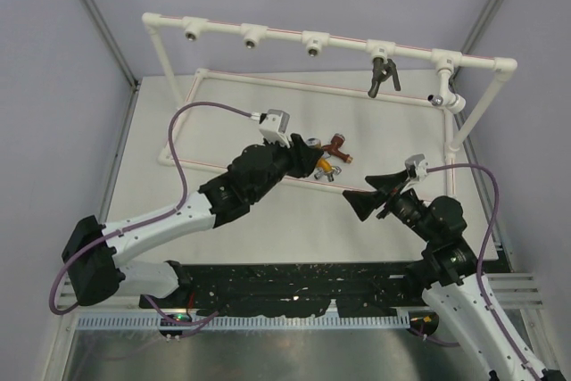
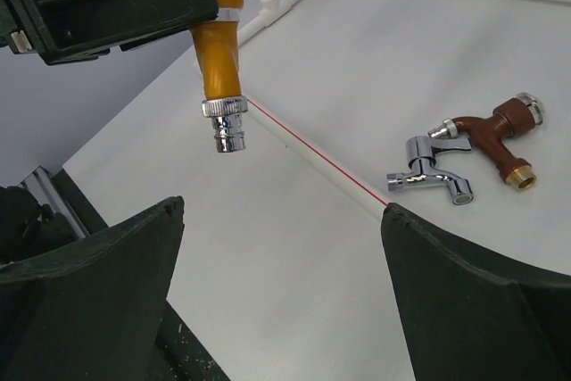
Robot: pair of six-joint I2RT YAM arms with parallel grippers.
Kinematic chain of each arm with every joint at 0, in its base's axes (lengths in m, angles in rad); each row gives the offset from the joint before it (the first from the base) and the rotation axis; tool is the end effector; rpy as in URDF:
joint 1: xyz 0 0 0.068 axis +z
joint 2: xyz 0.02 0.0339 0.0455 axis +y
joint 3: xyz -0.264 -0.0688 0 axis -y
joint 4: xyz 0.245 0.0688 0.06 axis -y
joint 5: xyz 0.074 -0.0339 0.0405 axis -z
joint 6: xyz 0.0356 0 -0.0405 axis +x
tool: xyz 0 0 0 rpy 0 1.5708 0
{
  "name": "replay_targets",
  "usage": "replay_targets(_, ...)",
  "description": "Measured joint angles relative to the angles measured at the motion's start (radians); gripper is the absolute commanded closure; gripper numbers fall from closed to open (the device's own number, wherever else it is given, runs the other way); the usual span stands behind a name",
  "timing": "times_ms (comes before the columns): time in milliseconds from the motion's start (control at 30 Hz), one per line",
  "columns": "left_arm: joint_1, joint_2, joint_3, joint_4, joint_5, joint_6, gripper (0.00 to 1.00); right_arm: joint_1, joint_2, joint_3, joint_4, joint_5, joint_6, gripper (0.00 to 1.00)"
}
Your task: Install the water faucets
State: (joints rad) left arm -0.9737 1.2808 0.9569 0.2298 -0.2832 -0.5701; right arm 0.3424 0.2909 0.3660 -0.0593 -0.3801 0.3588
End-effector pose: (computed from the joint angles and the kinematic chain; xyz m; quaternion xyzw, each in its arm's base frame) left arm 0.1789 -0.2455 0.3352 0.0537 0.7364 -0.3900 0.5503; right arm 0.1029 0.0507 0.2691 -0.1290 0.6899 0.3648 0.6117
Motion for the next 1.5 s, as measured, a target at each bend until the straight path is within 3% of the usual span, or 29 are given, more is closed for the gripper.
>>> replay_targets(300, -0.058, 0.024, 0.003, 0.003, -0.018, 0.014, 1.00, 0.202, 0.132, 0.000, 0.098, 0.122, 0.010, 0.04)
replay_targets(400, -0.086, 0.024, 0.009, 0.002, -0.027, 0.032, 1.00, 0.244, 0.187, 0.003, 0.133, 0.153, 0.010, 0.00)
replay_targets(600, -0.118, 0.029, 0.021, 0.004, -0.032, 0.056, 1.00, 0.282, 0.281, 0.032, 0.157, 0.205, 0.002, 0.16)
replay_targets(800, -0.126, 0.029, 0.021, 0.005, -0.031, 0.069, 1.00, 0.285, 0.326, 0.053, 0.176, 0.230, -0.011, 0.39)
replay_targets(900, -0.126, 0.029, 0.022, 0.004, -0.031, 0.077, 1.00, 0.285, 0.347, 0.054, 0.187, 0.228, -0.013, 0.72)
replay_targets(1000, -0.125, 0.029, 0.022, 0.008, -0.031, 0.082, 0.99, 0.291, 0.349, 0.059, 0.189, 0.216, -0.016, 0.93)
replay_targets(1100, -0.125, 0.023, 0.028, 0.000, -0.024, 0.095, 0.85, 0.296, 0.340, 0.063, 0.185, 0.223, -0.021, 0.95)
replay_targets(1333, -0.065, -0.020, 0.061, -0.068, 0.133, 0.161, 0.24, 0.301, 0.297, 0.083, 0.161, 0.231, -0.036, 0.95)
replay_targets(1400, -0.006, -0.053, 0.062, -0.098, 0.219, 0.181, 0.13, 0.294, 0.279, 0.084, 0.140, 0.248, -0.039, 0.95)
replay_targets(1500, 0.121, -0.107, 0.073, -0.158, 0.391, 0.226, 0.04, 0.291, 0.246, 0.084, 0.109, 0.256, -0.048, 0.95)
